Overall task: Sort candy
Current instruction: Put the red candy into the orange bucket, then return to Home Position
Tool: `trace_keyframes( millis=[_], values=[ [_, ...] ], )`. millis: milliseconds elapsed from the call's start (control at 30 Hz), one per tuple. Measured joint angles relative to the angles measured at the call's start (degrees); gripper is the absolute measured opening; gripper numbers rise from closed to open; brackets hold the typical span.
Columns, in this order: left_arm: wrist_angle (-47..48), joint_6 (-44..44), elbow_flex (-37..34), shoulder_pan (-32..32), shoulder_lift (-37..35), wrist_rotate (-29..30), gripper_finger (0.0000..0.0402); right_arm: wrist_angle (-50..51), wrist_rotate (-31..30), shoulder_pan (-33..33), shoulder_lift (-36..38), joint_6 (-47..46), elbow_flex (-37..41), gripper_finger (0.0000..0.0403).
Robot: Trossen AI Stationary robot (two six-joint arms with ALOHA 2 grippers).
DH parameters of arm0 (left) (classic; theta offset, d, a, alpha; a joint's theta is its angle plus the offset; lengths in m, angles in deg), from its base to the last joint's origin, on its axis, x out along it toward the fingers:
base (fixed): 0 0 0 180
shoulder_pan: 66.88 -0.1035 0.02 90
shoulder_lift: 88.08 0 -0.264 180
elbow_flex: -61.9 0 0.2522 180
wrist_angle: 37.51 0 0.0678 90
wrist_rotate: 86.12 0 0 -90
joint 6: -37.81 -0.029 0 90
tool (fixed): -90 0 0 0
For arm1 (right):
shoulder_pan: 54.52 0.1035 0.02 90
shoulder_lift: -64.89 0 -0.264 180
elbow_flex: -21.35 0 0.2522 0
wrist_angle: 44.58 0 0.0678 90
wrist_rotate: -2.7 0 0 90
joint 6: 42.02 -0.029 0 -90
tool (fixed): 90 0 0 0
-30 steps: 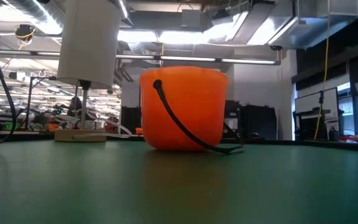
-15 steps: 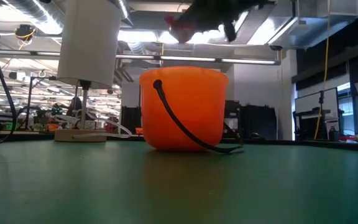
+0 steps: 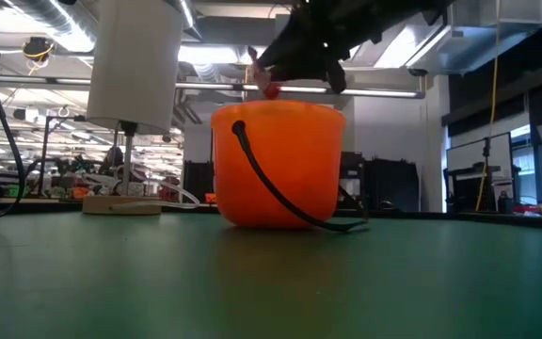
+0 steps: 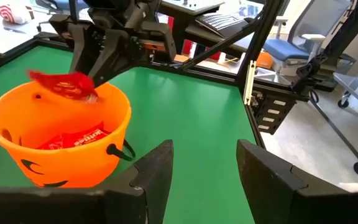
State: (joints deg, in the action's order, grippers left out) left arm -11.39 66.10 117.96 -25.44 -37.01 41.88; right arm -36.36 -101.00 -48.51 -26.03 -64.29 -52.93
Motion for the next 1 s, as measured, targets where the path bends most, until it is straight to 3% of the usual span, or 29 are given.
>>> trace_keyframes(
  millis=[233,433,600,733,867,1000],
  values=[
    [-0.24,0.60,0.00,-0.01,-0.03,0.08,0.0167,0.07,-0.18,0.49,0.35,2.03,-0.27,0.0165],
    [-0.16,-2.72,0.34,-1.27,-2.60,-0.22,0.0167,4.85,-2.35,1.27,5.92,4.84,-0.27,0.0151],
    [4.15,-12.80,6.42,-1.44,-11.05,0.70,0.0149,7.95,-9.71,7.04,18.77,15.76,0.30,0.0080],
    [-0.16,-23.64,6.80,-2.27,-18.48,2.09,0.0099,8.11,-8.02,7.34,30.34,19.98,5.81,0.0013],
    [-0.66,-25.81,3.86,-7.63,-19.71,2.33,0.0023,2.56,-3.62,5.19,41.91,21.65,16.00,0.0016],
    [-4.87,-26.09,0.28,-13.97,-21.13,-4.23,0.0007,-8.60,0.94,2.71,53.10,22.30,28.90,0.0006]
  ],
)
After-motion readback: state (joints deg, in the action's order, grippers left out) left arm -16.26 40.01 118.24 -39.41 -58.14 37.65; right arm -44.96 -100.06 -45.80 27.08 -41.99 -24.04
